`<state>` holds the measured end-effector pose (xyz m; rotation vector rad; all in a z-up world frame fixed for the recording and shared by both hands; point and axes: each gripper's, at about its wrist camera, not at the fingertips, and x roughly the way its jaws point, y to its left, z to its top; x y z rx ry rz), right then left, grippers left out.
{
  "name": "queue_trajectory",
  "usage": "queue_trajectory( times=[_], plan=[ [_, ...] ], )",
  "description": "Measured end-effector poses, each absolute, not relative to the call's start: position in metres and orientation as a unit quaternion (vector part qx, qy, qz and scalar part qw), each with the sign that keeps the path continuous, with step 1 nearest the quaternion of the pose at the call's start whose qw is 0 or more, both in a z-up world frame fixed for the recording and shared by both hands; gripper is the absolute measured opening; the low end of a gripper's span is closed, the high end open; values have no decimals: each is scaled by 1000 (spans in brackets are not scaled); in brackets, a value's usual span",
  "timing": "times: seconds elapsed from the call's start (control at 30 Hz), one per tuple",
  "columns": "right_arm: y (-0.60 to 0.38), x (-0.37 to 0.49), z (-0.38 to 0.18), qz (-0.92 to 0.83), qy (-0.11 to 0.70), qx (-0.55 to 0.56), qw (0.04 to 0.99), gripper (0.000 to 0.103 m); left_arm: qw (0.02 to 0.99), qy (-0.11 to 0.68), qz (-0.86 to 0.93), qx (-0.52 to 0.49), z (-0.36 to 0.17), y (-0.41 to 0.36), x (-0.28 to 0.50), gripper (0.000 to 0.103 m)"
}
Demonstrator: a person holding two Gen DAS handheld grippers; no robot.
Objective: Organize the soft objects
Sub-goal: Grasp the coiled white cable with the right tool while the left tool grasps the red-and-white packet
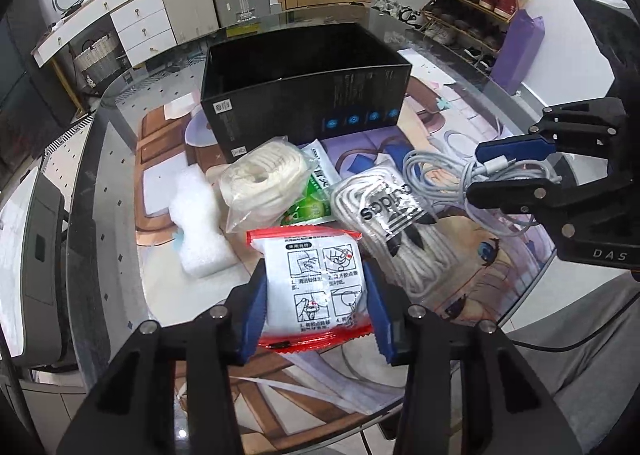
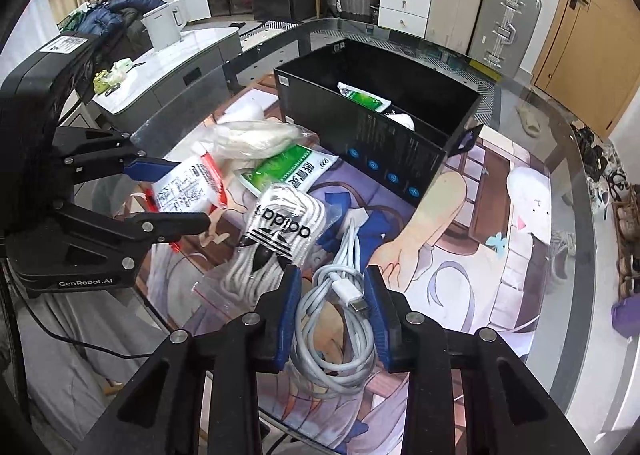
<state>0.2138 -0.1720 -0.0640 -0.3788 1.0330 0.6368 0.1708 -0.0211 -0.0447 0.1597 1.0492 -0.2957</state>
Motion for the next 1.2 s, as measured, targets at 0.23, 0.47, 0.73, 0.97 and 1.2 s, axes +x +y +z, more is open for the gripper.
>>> queue_trajectory(
  times=[0.23, 0.47, 0.73, 0.97, 1.2],
  plan=[
    [-178, 220, -90, 287, 520, -181, 784, 33, 845, 510, -138, 81, -56, -24, 171, 44],
    [-177, 234, -101, 291, 538, -154, 776, 48, 844, 511, -142, 77, -57, -25, 171, 44],
    [-167, 245, -112, 291, 551, -147, 768, 47, 845, 509, -143, 76, -55, -25, 171, 44],
    [-168, 238, -107, 284, 535, -172, 777, 32, 849, 504, -142, 75, -51, -23, 171, 44],
    [-173, 231, -92, 285, 517, -173, 788, 31, 851, 499, -145, 72, -47, -22, 170, 44]
  ],
)
